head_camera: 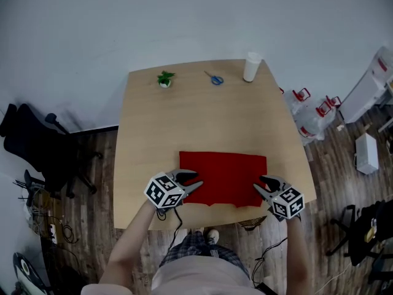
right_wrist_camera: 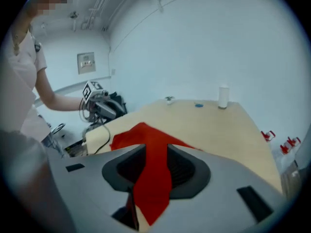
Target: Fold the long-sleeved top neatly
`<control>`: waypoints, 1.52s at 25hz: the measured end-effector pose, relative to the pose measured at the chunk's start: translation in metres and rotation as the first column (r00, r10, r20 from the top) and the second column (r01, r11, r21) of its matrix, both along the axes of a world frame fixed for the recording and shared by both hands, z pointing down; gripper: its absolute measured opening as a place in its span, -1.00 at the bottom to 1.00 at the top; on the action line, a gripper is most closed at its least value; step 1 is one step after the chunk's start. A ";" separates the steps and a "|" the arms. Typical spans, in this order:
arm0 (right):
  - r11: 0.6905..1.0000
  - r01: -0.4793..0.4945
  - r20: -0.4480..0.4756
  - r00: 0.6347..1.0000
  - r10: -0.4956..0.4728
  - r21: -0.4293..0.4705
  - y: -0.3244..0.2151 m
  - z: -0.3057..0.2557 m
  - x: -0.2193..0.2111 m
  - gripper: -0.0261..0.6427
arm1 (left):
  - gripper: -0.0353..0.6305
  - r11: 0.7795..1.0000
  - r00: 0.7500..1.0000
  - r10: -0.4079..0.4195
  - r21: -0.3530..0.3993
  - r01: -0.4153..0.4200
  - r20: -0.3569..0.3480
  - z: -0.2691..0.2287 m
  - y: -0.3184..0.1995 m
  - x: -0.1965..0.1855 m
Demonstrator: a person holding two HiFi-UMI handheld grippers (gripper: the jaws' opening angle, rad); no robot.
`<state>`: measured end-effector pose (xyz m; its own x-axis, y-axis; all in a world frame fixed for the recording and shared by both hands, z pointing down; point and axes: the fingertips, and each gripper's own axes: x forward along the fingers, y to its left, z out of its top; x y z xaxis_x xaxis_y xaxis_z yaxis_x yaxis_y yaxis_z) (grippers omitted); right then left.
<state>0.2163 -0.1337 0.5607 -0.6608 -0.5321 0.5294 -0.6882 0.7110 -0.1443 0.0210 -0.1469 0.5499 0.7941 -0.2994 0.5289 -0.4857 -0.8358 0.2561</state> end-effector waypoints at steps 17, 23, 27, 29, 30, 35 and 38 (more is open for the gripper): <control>0.645 -0.690 0.406 0.719 0.564 0.328 -0.034 -0.148 0.106 -0.83 | -0.88 0.660 0.763 -0.578 0.384 0.646 -0.289 -0.137 -0.078 -0.089; 0.604 -0.725 0.413 0.687 0.598 0.332 -0.032 -0.153 0.118 -0.86 | -0.88 0.662 0.764 -0.575 0.383 0.644 -0.291 -0.138 -0.079 -0.090; 0.599 -0.725 0.391 0.688 0.611 0.339 -0.032 -0.150 0.119 -0.89 | -0.88 0.665 0.765 -0.577 0.378 0.644 -0.287 -0.135 -0.080 -0.089; 0.602 -0.724 0.384 0.690 0.614 0.337 -0.033 -0.149 0.119 -0.90 | -0.88 0.664 0.764 -0.577 0.379 0.645 -0.289 -0.136 -0.080 -0.089; 0.603 -0.723 0.382 0.690 0.615 0.335 -0.033 -0.148 0.119 -0.90 | -0.88 0.663 0.763 -0.577 0.379 0.645 -0.290 -0.136 -0.080 -0.089; 0.609 -0.718 0.369 0.696 0.616 0.338 -0.035 -0.147 0.117 -0.90 | -0.88 0.661 0.762 -0.578 0.379 0.647 -0.293 -0.137 -0.082 -0.089; 0.614 -0.714 0.366 0.700 0.613 0.338 -0.035 -0.148 0.116 -0.90 | -0.88 0.663 0.762 -0.578 0.376 0.647 -0.292 -0.137 -0.081 -0.088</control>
<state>0.3324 -0.1683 0.4128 -0.0922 -0.9950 0.0372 -0.9868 0.0863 -0.1369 -0.0673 -0.2277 0.4127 0.3985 -0.9091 0.1211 -0.9171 -0.3950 0.0529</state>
